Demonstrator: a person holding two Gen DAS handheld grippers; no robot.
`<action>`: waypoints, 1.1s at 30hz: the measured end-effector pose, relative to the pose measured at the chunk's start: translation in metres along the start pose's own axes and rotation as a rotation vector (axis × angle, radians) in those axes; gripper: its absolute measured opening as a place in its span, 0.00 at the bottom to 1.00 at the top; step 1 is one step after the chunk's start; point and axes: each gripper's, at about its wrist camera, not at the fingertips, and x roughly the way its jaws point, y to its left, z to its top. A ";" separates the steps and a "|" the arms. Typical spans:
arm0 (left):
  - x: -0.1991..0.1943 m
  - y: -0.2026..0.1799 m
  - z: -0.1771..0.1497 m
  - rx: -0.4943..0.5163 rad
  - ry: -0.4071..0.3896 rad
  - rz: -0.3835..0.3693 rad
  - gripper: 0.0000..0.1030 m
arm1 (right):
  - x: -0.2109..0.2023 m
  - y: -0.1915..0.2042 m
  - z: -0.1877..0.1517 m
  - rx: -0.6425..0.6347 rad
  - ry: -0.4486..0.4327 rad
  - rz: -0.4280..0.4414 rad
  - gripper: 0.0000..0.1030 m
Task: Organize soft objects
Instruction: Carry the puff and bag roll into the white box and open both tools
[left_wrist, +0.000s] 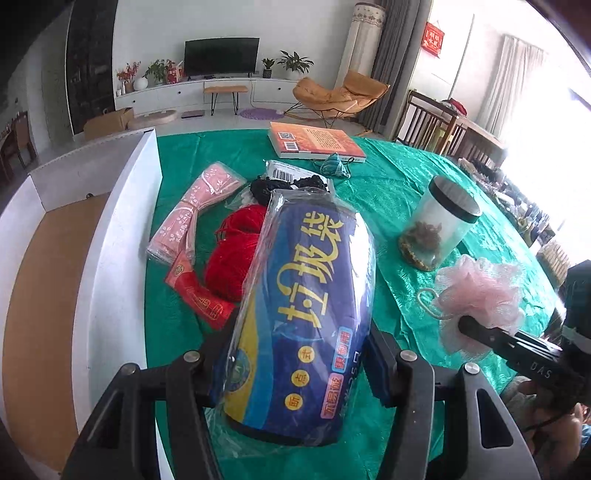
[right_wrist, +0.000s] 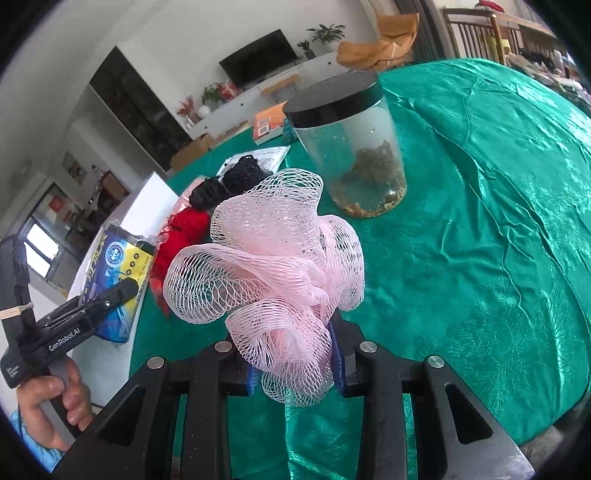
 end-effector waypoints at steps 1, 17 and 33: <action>-0.011 0.009 0.004 -0.033 -0.014 -0.028 0.56 | -0.001 0.009 0.002 -0.023 0.001 0.009 0.31; -0.147 0.215 -0.021 -0.276 -0.177 0.679 1.00 | 0.070 0.310 0.024 -0.346 0.286 0.609 0.83; -0.050 0.017 -0.009 0.043 -0.101 0.107 1.00 | 0.055 0.057 0.005 -0.242 0.051 -0.227 0.82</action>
